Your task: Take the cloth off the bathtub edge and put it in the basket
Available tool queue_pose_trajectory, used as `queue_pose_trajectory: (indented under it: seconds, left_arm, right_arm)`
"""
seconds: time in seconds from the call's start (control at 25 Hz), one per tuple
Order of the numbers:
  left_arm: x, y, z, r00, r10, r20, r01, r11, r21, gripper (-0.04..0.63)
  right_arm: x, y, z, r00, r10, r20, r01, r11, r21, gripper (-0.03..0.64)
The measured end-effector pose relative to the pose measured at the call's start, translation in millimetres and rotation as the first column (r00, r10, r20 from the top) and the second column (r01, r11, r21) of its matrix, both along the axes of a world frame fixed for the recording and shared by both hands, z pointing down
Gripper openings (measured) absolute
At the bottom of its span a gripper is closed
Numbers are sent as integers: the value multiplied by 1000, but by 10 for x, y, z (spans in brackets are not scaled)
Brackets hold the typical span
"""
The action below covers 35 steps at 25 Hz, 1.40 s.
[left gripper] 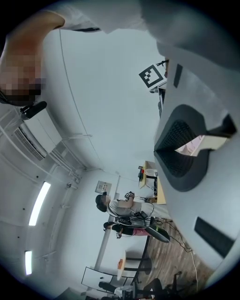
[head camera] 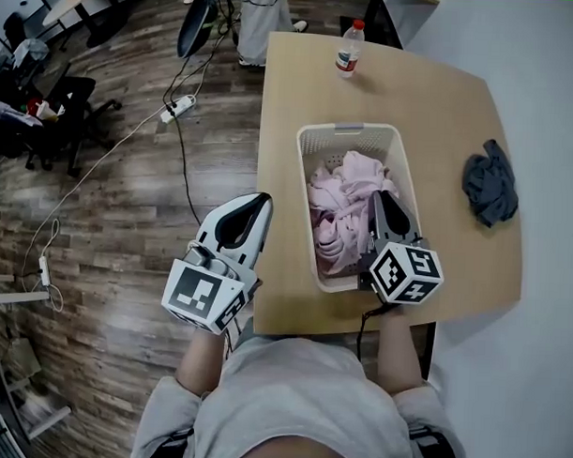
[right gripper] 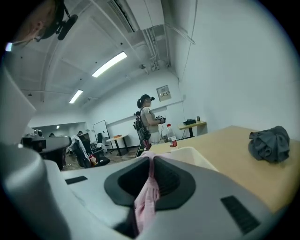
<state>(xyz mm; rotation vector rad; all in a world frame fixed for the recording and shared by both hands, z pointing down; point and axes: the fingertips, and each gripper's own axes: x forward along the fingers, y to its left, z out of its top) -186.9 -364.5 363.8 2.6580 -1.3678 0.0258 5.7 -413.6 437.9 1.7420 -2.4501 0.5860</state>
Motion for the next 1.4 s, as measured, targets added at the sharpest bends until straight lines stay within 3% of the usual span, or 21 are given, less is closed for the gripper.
queue_pose_trajectory:
  seconds: [0.64,0.96,1.24,1.36,1.4]
  left_arm:
    - [-99,-22,107,1000,-6,-10,5,1000,-22,-3]
    - [-133,75,137,1000,4,-23,-5,1000,-16,-3]
    - [24,187,153,999,29,-24,-29,1000,-12,-3]
    - [118,255,104,999,30,-20,-30,1000,-2,-3]
    - [156,286,80,999,30,-18,-30,1000,2,-3]
  right_arm:
    - [-64,-79,417,996,-20,-86,3,981,-192,41]
    - [-81,29,334,993,-4,-116,-15,986,-165,47]
    - [-13,190,176,996,-5,-86,-7,991,-131,94]
    - [6,275,26,998,-27,-63,21,996,-92,90]
    - [8,321,-23,997,-39,-61,34,996,-77,57]
